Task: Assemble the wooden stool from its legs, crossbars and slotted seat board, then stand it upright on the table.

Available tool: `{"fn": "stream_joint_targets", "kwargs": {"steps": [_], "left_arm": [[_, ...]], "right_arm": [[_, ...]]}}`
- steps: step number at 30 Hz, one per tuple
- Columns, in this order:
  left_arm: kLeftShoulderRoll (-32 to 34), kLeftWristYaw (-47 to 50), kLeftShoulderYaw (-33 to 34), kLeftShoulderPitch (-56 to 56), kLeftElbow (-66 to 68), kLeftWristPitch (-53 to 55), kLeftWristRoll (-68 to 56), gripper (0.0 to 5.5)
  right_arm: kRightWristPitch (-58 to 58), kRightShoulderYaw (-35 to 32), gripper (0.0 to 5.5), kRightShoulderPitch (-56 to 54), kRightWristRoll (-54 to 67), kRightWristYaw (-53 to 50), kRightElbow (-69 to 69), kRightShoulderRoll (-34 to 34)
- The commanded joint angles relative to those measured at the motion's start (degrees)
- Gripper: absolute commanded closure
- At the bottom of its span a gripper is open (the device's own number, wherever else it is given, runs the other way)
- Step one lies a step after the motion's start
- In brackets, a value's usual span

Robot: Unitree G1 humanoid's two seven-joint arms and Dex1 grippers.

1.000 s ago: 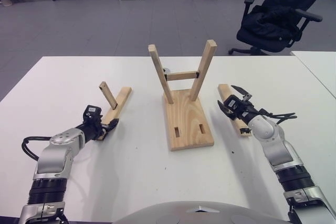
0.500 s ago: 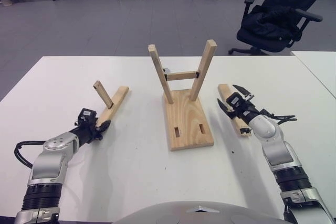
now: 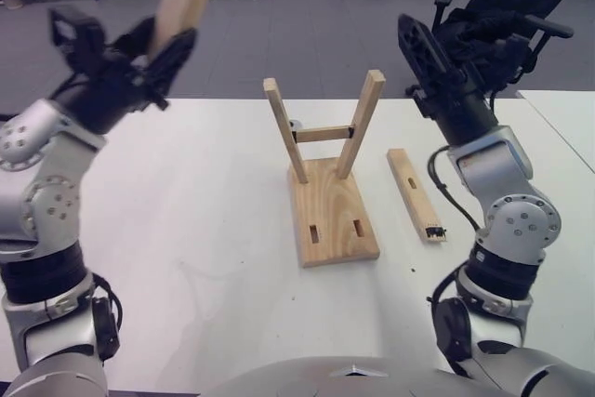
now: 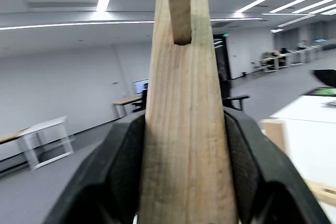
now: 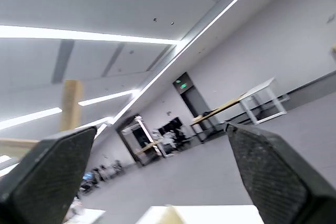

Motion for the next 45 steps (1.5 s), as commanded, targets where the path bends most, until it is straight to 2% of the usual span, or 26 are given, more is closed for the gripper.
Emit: {"fn": "stream_joint_targets", "kwargs": {"steps": [1,3,7,13,21,29,31,32,35,39,43,45], "left_arm": [[-2.85,-1.03,-9.00,-3.12,-1.42,-1.17,3.16,3.47],[-3.54,-2.10,-12.44,-3.38,-1.36,-2.59,5.47,3.47],[-3.83,-4.03,-14.94,-2.55,-1.79,-4.44,7.73,3.47],[-3.14,-4.97,-15.48,-1.03,-2.72,-6.15,10.88,3.47],[-1.38,-7.64,-13.90,5.48,-6.36,-6.54,11.26,3.47],[-1.46,-9.53,-14.83,7.39,-7.54,-5.99,10.88,3.47],[-1.39,-10.39,-16.05,8.80,-8.40,-5.26,10.56,3.47],[-1.04,-11.27,-17.37,10.34,-9.23,-5.23,10.94,3.10],[-1.17,-11.50,-19.11,15.23,-10.48,-5.43,11.93,2.56],[-1.07,-11.17,-17.91,20.72,-7.67,-7.29,13.68,1.92],[-1.29,-9.28,-16.80,24.87,-5.15,-9.87,16.98,1.31],[-2.44,-6.83,-15.46,25.91,-4.05,-10.55,18.03,1.20]], "right_arm": [[-1.39,3.24,0.91,-5.38,11.68,-11.46,-2.71,5.63],[-3.07,3.53,0.91,-6.51,16.46,-15.65,-3.28,6.38],[-6.67,2.42,0.91,-7.13,23.44,-20.51,-2.66,4.92],[-7.09,4.89,0.91,-4.60,22.46,-24.27,-0.02,1.89],[-6.50,5.50,2.68,-1.03,24.78,-24.34,-0.74,-2.47],[-6.60,7.13,4.25,3.21,25.05,-23.04,-1.55,-4.60],[-6.85,7.51,4.46,6.39,22.22,-21.45,-3.44,-5.46],[-7.06,7.65,4.46,9.02,20.83,-20.81,-4.75,-5.76],[-6.70,6.86,4.46,17.33,18.27,-19.38,-8.03,-8.09],[-5.62,0.53,4.46,31.53,19.26,-19.37,-11.09,-14.42],[-4.26,-2.64,4.46,37.38,19.71,-21.77,-11.61,-20.22],[-3.57,-2.72,4.46,37.73,19.66,-22.60,-11.89,-22.44]]}}
